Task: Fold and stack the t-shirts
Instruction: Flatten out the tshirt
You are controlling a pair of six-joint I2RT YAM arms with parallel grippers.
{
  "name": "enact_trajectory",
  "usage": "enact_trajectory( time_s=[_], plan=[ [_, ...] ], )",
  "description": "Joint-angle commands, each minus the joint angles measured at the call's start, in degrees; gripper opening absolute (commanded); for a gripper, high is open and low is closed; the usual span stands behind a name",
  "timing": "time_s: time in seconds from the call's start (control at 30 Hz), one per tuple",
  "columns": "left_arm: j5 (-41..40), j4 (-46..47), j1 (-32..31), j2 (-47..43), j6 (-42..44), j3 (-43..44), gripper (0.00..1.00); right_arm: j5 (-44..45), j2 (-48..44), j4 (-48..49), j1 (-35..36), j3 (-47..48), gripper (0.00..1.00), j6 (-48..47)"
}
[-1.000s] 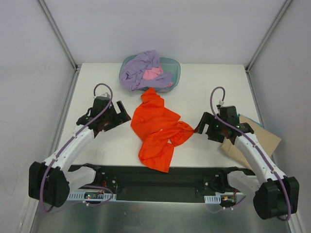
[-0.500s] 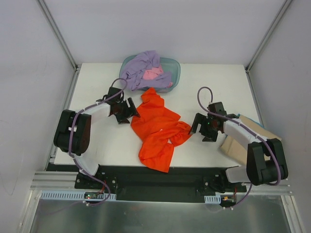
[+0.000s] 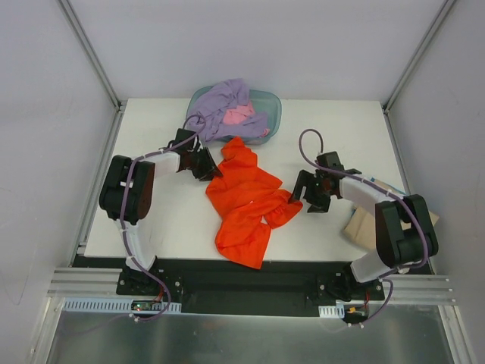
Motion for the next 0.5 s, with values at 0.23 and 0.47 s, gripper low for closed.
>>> enact_trajectory(
  time_s=[0.23,0.47],
  plan=[
    [8.38,9.79,-0.15,-1.47,-1.18,-4.28,0.0,-3.16,10.03,7.96,3.87,3.99,0.6,1.07],
    [9.7,17.06,-0.24,-10.87,-3.28,-12.62,0.0,-3.78,6.17,6.83,4.49,3.99,0.07,0.54]
  ],
)
